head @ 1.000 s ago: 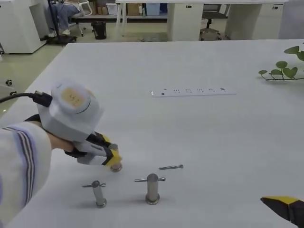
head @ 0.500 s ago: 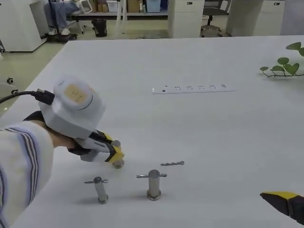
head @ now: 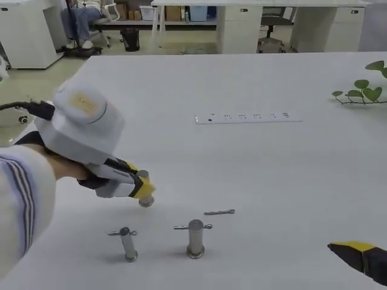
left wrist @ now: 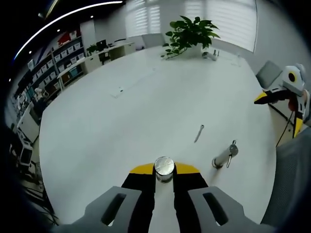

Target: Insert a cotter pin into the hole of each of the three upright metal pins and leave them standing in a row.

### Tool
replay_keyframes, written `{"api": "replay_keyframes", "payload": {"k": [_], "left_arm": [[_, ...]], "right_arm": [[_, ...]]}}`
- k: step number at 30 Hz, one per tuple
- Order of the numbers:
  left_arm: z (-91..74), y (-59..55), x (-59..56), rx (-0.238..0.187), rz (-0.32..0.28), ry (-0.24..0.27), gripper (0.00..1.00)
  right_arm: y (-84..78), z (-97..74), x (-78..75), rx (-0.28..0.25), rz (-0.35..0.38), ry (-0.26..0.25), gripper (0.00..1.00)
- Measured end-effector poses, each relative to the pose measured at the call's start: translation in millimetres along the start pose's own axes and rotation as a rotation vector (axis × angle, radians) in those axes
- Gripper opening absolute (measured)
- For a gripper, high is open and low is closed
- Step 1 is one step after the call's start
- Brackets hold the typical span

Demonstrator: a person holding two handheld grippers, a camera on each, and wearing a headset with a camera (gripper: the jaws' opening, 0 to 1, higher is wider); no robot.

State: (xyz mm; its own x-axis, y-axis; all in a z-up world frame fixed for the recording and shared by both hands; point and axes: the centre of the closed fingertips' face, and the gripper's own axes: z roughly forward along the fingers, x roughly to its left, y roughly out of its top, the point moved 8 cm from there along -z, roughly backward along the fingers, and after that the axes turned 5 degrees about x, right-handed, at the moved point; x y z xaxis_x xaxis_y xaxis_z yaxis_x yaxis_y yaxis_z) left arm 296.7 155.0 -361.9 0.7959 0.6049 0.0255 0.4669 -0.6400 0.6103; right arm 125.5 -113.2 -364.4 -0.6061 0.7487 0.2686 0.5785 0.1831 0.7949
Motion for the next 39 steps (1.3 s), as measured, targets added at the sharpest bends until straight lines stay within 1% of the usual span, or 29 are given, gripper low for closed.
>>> {"api": "replay_keyframes", "payload": {"k": [4, 7, 9, 11, 12, 15, 17, 18, 19, 21, 26, 27, 29, 31, 34, 39], "left_arm": [[-13.4, 4.2, -4.2, -0.024, -0.013, 0.000, 0.09], [-23.0, 4.6, -9.3, -0.043, -0.025, 0.010, 0.09], [-28.2, 4.2, -12.3, -0.058, -0.044, 0.008, 0.09], [-32.3, 3.4, -15.3, -0.066, -0.035, 0.009, 0.09], [-35.2, 3.3, -17.4, -0.070, -0.010, 0.013, 0.09], [-43.2, 2.9, -22.4, -0.063, -0.012, 0.009, 0.09], [-49.0, 2.3, -26.6, -0.067, -0.019, 0.000, 0.09], [-51.7, 2.4, -31.4, -0.089, -0.046, -0.021, 0.09], [-53.3, 2.3, -34.8, -0.106, -0.057, -0.038, 0.09], [-56.9, 0.3, -42.0, -0.123, -0.074, -0.065, 0.09], [-64.6, -4.4, -58.5, -0.145, -0.055, -0.078, 0.09], [-67.2, -6.4, -63.8, -0.147, -0.030, -0.090, 0.09], [-71.3, -10.1, -70.8, -0.145, -0.025, -0.097, 0.09], [-75.3, -13.9, -77.8, -0.140, -0.007, -0.101, 0.09], [-79.8, -20.1, -85.7, -0.131, 0.011, -0.120, 0.09], [-82.0, -29.3, -96.0, -0.118, 0.028, -0.127, 0.09]], "right_arm": [[1.2, -2.0, -2.1, 0.002, -0.008, 0.002, 0.91], [3.4, -2.7, -2.8, -0.008, -0.015, 0.003, 0.91], [4.8, -2.1, -2.4, -0.017, -0.010, 0.003, 0.91], [5.2, -1.2, -1.4, -0.017, -0.004, 0.007, 0.91], [5.4, -0.8, -0.3, -0.015, -0.006, 0.009, 0.91], [5.5, -0.2, 2.3, -0.012, -0.016, 0.016, 0.91], [5.3, 0.3, 3.6, -0.011, -0.018, 0.020, 0.90], [5.3, 0.7, 4.2, -0.011, -0.017, 0.020, 0.90], [5.3, 1.0, 4.6, -0.011, -0.016, 0.021, 0.90], [5.9, 1.5, 5.6, -0.014, -0.011, 0.027, 0.90], [10.0, 0.5, 10.3, -0.021, -0.029, 0.034, 0.90], [10.5, 0.3, 10.6, -0.022, -0.030, 0.032, 0.90], [10.1, 0.8, 10.8, -0.021, -0.027, 0.033, 0.90], [8.6, 1.7, 12.4, -0.018, -0.021, 0.036, 0.90], [4.9, 3.7, 14.4, -0.009, -0.020, 0.038, 0.92], [-0.1, 6.4, 16.1, 0.004, -0.007, 0.030, 0.92]]}}
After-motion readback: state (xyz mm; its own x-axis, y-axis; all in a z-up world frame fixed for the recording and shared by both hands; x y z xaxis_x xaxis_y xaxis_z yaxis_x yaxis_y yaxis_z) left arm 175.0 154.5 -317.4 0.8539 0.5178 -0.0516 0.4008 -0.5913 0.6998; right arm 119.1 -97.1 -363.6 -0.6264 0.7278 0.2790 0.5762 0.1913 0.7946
